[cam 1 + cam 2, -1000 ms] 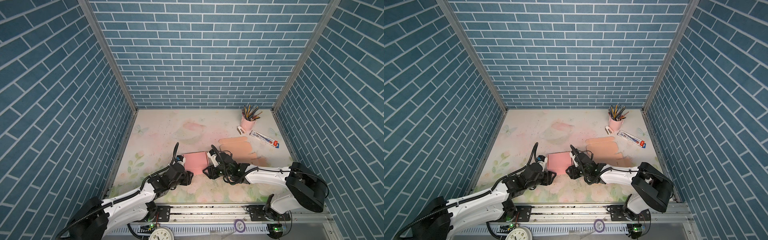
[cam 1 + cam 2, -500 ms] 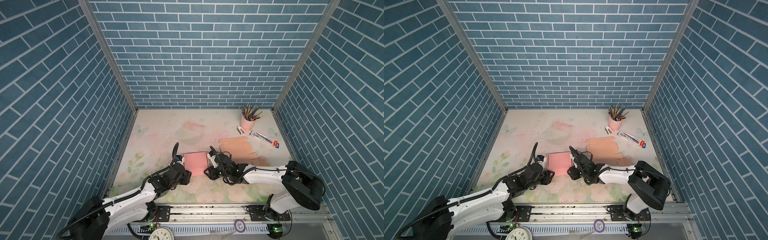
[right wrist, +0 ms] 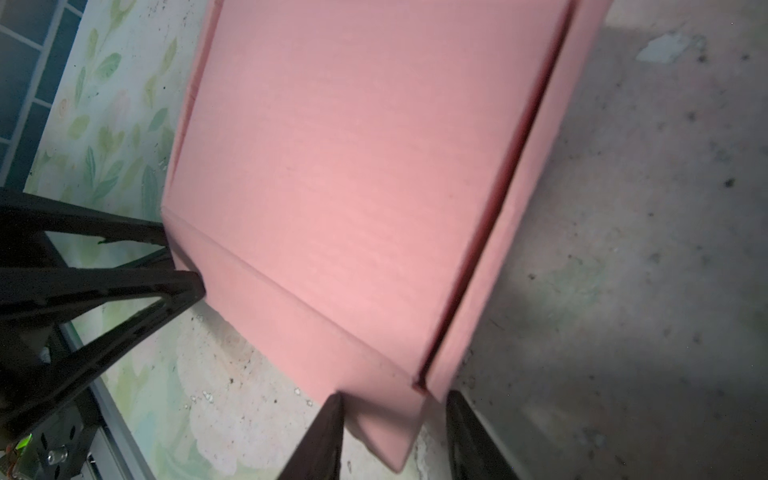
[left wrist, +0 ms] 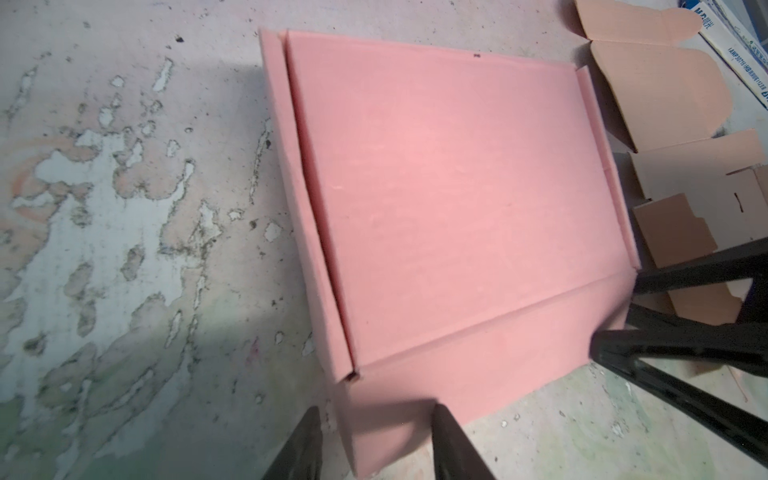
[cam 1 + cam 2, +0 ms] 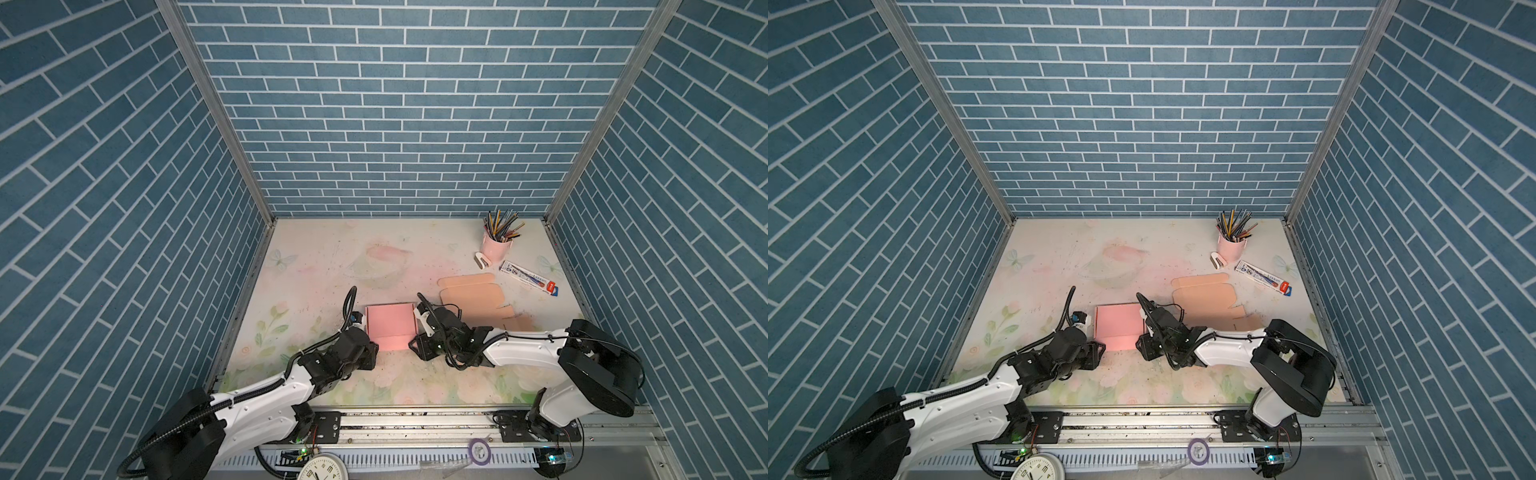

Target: Fold the paper box

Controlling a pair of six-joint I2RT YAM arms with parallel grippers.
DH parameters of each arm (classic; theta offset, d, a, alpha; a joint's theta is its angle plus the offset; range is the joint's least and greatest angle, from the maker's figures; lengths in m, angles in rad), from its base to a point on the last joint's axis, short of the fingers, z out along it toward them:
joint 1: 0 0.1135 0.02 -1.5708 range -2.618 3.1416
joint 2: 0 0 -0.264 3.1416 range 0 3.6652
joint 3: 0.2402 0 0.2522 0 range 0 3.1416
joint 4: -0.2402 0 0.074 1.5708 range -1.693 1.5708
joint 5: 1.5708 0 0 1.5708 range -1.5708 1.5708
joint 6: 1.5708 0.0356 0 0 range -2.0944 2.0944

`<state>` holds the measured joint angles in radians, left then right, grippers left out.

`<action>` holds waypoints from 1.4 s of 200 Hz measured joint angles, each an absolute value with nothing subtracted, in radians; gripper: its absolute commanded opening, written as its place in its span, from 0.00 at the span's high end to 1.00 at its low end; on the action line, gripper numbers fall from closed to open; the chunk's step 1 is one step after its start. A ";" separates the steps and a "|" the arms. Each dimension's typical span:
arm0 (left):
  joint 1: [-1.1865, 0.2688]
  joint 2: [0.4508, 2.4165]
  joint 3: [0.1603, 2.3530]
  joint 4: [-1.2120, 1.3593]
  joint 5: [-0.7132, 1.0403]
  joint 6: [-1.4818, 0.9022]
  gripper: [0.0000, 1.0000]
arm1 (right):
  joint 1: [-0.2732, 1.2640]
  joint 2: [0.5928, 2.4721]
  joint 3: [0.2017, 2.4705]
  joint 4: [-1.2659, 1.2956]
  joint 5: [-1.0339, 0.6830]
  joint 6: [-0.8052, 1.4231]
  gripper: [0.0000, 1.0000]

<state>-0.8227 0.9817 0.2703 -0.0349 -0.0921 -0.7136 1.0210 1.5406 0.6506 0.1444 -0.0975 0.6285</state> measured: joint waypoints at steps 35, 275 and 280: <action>-0.781 0.944 0.289 -0.079 -0.085 -0.683 0.30 | 1.021 1.540 0.657 0.141 -0.089 0.628 0.58; -0.471 1.298 0.447 0.151 0.148 -0.497 0.39 | 1.002 1.597 0.707 0.124 -0.049 0.596 0.59; -0.471 1.298 0.447 0.153 0.148 -0.497 0.39 | 0.999 1.598 0.708 0.124 -0.049 0.595 0.59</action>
<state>-0.4713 1.2980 0.4465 0.1532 0.1478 -0.4969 0.9989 1.5978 0.7078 0.1242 -0.0490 0.5945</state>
